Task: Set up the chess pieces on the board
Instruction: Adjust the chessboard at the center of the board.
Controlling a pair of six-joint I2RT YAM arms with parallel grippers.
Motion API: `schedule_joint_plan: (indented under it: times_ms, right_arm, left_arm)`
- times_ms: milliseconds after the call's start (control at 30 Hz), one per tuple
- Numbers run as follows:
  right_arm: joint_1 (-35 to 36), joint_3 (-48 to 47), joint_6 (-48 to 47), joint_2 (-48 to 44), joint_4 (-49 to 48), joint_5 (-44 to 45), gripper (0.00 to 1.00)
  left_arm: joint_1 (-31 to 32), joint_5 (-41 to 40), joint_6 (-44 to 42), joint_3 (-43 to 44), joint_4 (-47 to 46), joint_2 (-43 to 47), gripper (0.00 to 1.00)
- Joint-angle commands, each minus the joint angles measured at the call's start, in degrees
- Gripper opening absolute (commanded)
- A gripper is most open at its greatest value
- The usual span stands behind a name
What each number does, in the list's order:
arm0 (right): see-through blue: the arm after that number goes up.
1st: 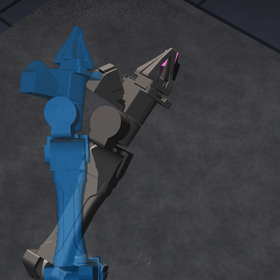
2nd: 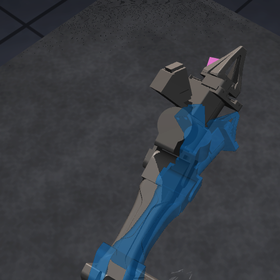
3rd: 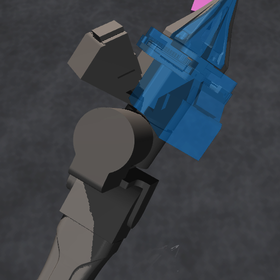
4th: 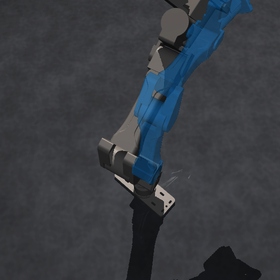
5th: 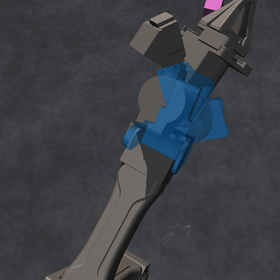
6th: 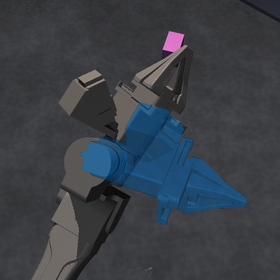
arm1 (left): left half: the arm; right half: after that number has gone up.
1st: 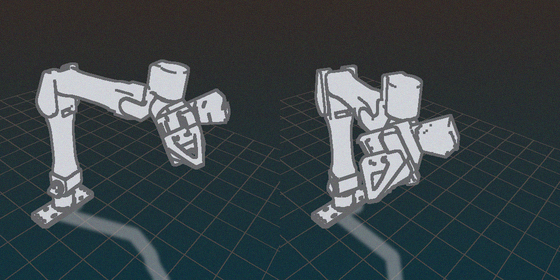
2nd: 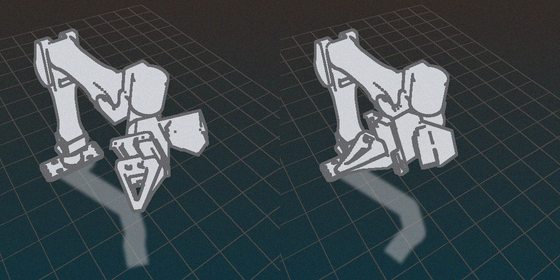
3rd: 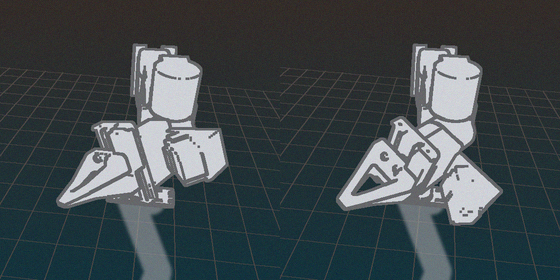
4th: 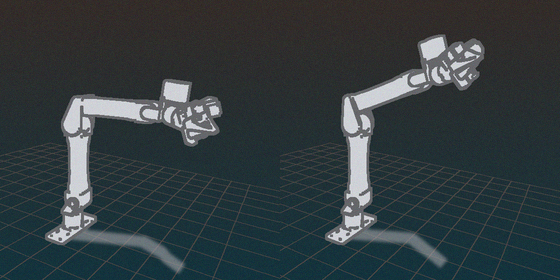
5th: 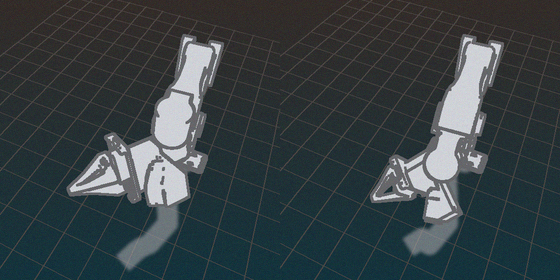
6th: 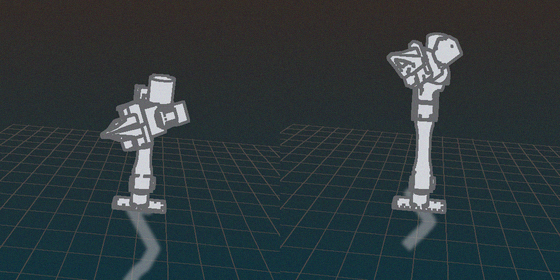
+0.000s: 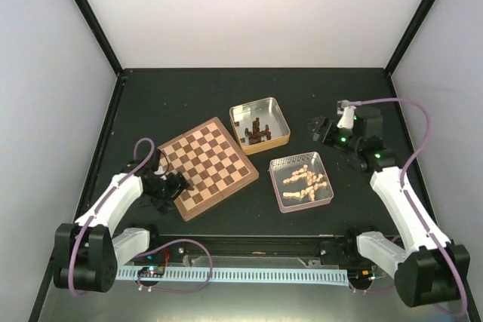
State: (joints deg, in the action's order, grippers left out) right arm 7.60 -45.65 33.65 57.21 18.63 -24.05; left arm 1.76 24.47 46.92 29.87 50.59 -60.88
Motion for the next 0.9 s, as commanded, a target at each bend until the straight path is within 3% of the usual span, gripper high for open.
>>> schedule_joint_plan:
  times_ms: [0,167,333,500,667,867]
  right_arm:
    - [8.2,-3.9,-5.4,5.3,5.0,1.5,0.75]
    - [21.3,-5.4,-4.0,10.3,4.9,7.9,0.72]
    - [31.7,-4.9,0.3,15.0,3.3,11.2,0.67]
    - [37.6,-6.0,3.8,23.2,0.3,12.7,0.62]
    - [40.0,-10.1,3.6,31.9,0.2,13.6,0.62]
    - [41.2,-13.4,1.0,38.5,2.3,13.5,0.64]
  left_arm:
    - [4.8,7.5,4.6,0.4,-11.0,-1.8,0.86]
    - [6.9,9.7,4.9,0.5,-15.5,-2.3,0.81]
    - [6.7,-10.5,-3.3,9.6,-3.1,1.1,0.88]
    - [6.0,-22.4,-14.3,17.1,-8.9,-1.9,0.98]
    - [3.6,-19.3,-22.2,28.0,-11.4,-13.8,0.99]
    - [1.4,-18.2,-28.0,37.6,-7.2,-29.3,0.99]
